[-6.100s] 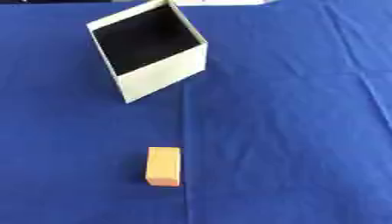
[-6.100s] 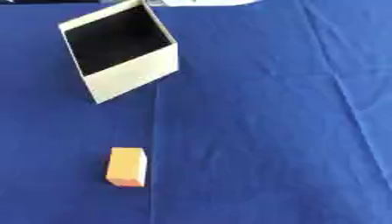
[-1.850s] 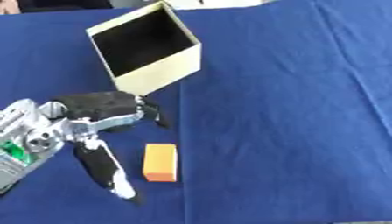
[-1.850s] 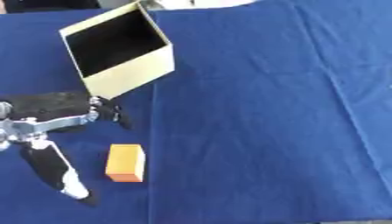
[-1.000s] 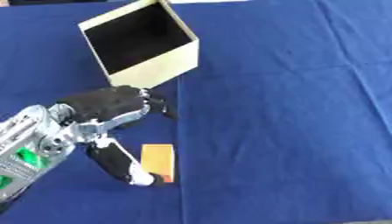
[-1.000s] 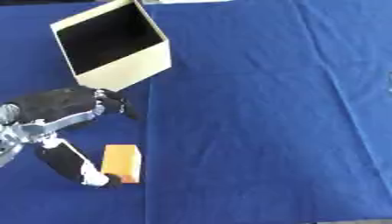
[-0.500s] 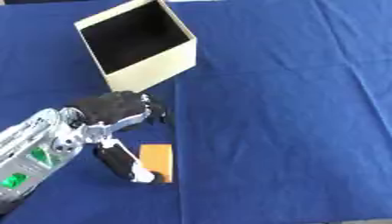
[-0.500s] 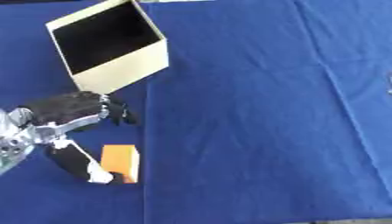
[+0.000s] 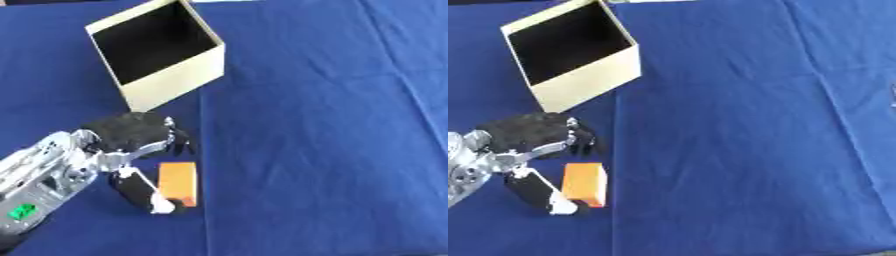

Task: Pick up objects on the table and place them in the box.

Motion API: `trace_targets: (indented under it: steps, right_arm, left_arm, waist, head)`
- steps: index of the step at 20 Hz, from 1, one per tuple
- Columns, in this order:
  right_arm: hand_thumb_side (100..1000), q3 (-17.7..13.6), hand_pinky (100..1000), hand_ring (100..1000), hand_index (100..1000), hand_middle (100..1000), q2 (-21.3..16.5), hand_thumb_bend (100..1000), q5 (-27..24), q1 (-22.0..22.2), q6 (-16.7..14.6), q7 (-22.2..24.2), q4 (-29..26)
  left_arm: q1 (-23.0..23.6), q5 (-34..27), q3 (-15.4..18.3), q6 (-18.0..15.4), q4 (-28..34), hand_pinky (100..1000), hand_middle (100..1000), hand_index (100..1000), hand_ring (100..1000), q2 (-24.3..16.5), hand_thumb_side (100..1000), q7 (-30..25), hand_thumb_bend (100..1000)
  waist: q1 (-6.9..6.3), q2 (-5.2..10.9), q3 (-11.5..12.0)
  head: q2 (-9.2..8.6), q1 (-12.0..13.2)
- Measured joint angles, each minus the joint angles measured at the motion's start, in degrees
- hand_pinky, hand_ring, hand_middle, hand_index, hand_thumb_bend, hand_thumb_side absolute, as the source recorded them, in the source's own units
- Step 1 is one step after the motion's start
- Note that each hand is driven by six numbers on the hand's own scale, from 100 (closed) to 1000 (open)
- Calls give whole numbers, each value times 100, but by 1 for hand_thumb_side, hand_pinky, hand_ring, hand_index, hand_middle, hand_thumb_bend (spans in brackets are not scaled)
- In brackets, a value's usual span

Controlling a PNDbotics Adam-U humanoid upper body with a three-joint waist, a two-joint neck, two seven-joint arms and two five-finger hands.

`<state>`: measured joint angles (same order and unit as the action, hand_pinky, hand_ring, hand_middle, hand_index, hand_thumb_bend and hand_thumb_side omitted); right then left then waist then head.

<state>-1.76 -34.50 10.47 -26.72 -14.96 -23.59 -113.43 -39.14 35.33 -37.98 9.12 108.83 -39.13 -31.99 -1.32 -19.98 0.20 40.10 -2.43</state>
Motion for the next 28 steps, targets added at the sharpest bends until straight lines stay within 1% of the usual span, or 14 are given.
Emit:
trace_targets:
  steps: [6, 10, 11, 12, 13, 15, 17, 18, 19, 20, 23, 25, 26, 28]
  right_arm:
    - [819, 0, 808, 776, 748, 624, 16, 100, -1, 1, 1, 0, 0]
    - [818, -1, 808, 776, 748, 624, 40, 100, -5, 1, 0, -1, 0]
    - [819, -1, 808, 776, 748, 624, 40, 100, -5, 1, 0, -2, 0]
    - [819, -1, 808, 776, 748, 624, 40, 100, -5, 1, -1, -2, 0]
    - [819, -1, 808, 776, 748, 624, 40, 100, -5, 1, -1, -3, 0]
    - [819, -1, 808, 776, 748, 624, 40, 100, -6, 2, -2, -3, 0]
    - [819, -1, 808, 775, 747, 623, 40, 100, -6, 3, -2, -4, 0]
    - [819, -1, 808, 775, 747, 623, 41, 100, -6, 3, -3, -4, 0]
    - [820, -1, 808, 775, 747, 622, 41, 100, -7, 4, -2, -3, 0]
    - [821, -2, 808, 775, 746, 621, 41, 100, -7, 5, -2, -3, 0]
    - [822, -2, 808, 775, 746, 621, 41, 100, -7, 9, -1, -2, 0]
    - [823, -2, 808, 775, 746, 621, 42, 100, -7, 9, 0, -1, 0]
    - [822, -2, 809, 775, 746, 621, 42, 100, -7, 9, 0, -1, 0]
    - [822, -2, 809, 775, 746, 621, 42, 100, -7, 9, 0, -2, 0]
  left_arm:
    - [-2, 6, 22, 47, 74, 403, 419, 615, 443, -24, 368, 30, 463]
    - [-4, 77, -9, -23, 3, 352, 401, 591, 418, -22, 361, 86, 403]
    - [-4, 88, -19, -43, -21, 359, 412, 604, 425, -19, 359, 106, 409]
    - [-4, 99, -28, -62, -47, 407, 474, 670, 462, -15, 363, 126, 461]
    - [-4, 108, -30, -75, -75, 431, 497, 693, 483, -3, 369, 138, 494]
    - [18, 186, -56, -102, -174, 374, 473, 665, 441, 7, 357, 124, 452]
    - [27, 237, -67, -121, -235, 381, 500, 693, 447, 28, 365, 96, 488]
    - [34, 250, -73, -121, -282, 396, 529, 718, 459, 29, 369, 77, 522]
    - [44, 257, -88, -121, -326, 461, 585, 778, 521, 29, 378, 55, 591]
    - [47, 260, -100, -124, -350, 500, 601, 815, 550, 29, 380, 33, 638]
    - [62, 291, -99, -119, -346, 488, 611, 826, 545, 29, 381, -51, 648]
    - [74, 301, -99, -103, -336, 440, 583, 813, 512, 29, 360, -102, 626]
    - [78, 299, -99, -92, -331, 379, 536, 790, 456, 29, 345, -115, 560]
    - [78, 261, -99, -62, -324, 345, 470, 765, 406, 29, 351, -110, 520]
  waist:
    - [-2, 0, 1]
    - [-4, 0, -3]
    - [-4, 1, -3]
    - [-4, 2, -3]
    - [-4, 3, -3]
    - [-3, 3, -6]
    - [-2, 3, -9]
    - [-2, 3, -12]
    - [0, 3, -12]
    - [2, 3, -12]
    - [1, 2, -9]
    - [1, 2, -7]
    - [2, 2, -7]
    - [4, 2, -7]
  head:
    - [-13, 0]
    - [-13, 0]
    - [-14, 1]
    - [-14, 1]
    - [-15, 1]
    - [-16, 3]
    - [-18, 5]
    - [-21, 6]
    - [-32, 6]
    - [-33, 6]
    - [-33, 11]
    - [-33, 20]
    - [-34, 21]
    - [-34, 22]
